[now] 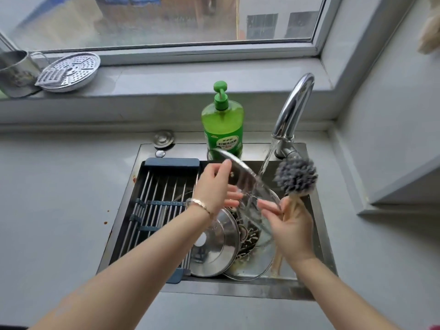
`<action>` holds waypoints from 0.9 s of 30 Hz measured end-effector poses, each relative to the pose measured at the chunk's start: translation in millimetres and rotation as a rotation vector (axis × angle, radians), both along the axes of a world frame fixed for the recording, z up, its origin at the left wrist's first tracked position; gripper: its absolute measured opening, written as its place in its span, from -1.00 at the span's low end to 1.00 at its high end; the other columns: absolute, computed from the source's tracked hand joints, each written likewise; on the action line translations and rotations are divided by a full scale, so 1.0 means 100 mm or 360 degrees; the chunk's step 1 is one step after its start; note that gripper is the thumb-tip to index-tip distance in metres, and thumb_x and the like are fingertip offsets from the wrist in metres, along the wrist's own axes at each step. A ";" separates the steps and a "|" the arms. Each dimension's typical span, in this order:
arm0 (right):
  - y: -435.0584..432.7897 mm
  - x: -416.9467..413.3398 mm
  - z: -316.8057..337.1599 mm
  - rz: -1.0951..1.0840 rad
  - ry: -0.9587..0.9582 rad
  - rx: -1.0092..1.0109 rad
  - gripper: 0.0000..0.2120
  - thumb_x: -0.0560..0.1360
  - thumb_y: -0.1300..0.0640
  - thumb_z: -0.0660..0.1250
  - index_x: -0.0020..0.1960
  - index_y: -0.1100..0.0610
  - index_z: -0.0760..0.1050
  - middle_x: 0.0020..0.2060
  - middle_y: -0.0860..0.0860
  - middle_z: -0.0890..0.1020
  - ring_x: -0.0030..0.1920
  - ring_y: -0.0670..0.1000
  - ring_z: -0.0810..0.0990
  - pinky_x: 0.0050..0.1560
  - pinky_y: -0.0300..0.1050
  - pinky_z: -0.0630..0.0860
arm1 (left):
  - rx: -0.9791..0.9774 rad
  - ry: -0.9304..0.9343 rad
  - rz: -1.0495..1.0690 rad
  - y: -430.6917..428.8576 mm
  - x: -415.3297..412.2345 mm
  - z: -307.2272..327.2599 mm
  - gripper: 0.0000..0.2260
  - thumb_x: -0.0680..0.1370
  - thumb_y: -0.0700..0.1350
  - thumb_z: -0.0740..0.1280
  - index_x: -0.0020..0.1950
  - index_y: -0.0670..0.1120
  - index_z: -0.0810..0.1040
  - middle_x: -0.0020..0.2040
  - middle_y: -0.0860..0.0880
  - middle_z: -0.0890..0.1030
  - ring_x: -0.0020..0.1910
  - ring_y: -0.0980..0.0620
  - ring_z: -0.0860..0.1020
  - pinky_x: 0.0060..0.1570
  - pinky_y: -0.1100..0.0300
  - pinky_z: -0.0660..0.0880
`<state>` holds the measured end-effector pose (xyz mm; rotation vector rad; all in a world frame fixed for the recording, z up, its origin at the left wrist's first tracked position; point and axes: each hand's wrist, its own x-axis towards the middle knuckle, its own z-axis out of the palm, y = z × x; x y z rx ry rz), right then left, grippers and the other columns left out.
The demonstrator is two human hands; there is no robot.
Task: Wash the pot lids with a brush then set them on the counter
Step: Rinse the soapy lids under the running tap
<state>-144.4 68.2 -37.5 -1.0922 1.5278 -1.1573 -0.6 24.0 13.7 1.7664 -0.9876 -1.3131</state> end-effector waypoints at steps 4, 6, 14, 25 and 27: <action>-0.07 -0.10 0.05 -0.0203 -0.0360 0.0153 -0.57 0.37 0.54 0.34 -0.26 0.10 0.20 -0.19 0.26 0.64 -0.13 0.03 0.69 -0.04 -0.17 0.61 | 0.0082 -0.0518 -0.0365 0.20 -0.09 -0.57 -0.64 0.54 0.06 0.26 0.28 -0.04 0.37 -0.07 -0.04 0.52 -0.24 0.05 0.51 -0.32 0.28 0.44; -0.03 -0.12 -0.01 -0.0295 -0.0460 0.0259 -0.56 0.35 0.53 0.36 -0.25 0.09 0.22 -0.13 0.34 0.62 -0.08 0.12 0.67 0.02 -0.04 0.60 | 0.0101 -0.0493 -0.0412 0.25 -0.17 -0.75 -0.65 0.49 -0.04 0.35 0.23 -0.05 0.38 -0.04 -0.06 0.54 -0.25 0.09 0.51 -0.36 0.37 0.42; -0.02 -0.12 0.06 -0.0256 -0.0373 0.0166 -0.56 0.35 0.50 0.39 -0.26 0.09 0.20 -0.19 0.28 0.63 -0.12 0.05 0.69 0.05 -0.01 0.59 | 0.0318 0.0193 0.0266 0.16 -0.13 -0.74 -0.80 0.48 -0.15 0.38 -0.11 -0.20 0.38 -0.27 -0.24 0.55 -0.54 -0.02 0.56 -0.54 0.14 0.55; -0.10 -0.06 0.22 -0.0310 -0.0629 0.0120 -0.58 0.39 0.54 0.32 -0.24 0.11 0.19 -0.26 0.19 0.64 -0.20 0.04 0.68 -0.22 -0.22 0.62 | -0.0302 -0.0566 -0.0349 0.17 0.01 -0.68 -0.68 0.37 -0.31 0.43 -0.19 0.06 0.40 -0.12 0.01 0.47 -0.26 0.15 0.51 -0.23 0.34 0.54; -0.10 -0.04 0.22 -0.0308 -0.0605 0.0125 -0.58 0.38 0.54 0.32 -0.24 0.11 0.19 -0.23 0.23 0.64 -0.16 0.07 0.69 -0.13 -0.14 0.63 | -0.0037 -0.0112 -0.0015 0.14 -0.03 -0.65 -0.80 0.42 -0.23 0.41 -0.18 -0.08 0.38 -0.26 -0.05 0.51 -0.39 0.10 0.52 -0.29 0.15 0.59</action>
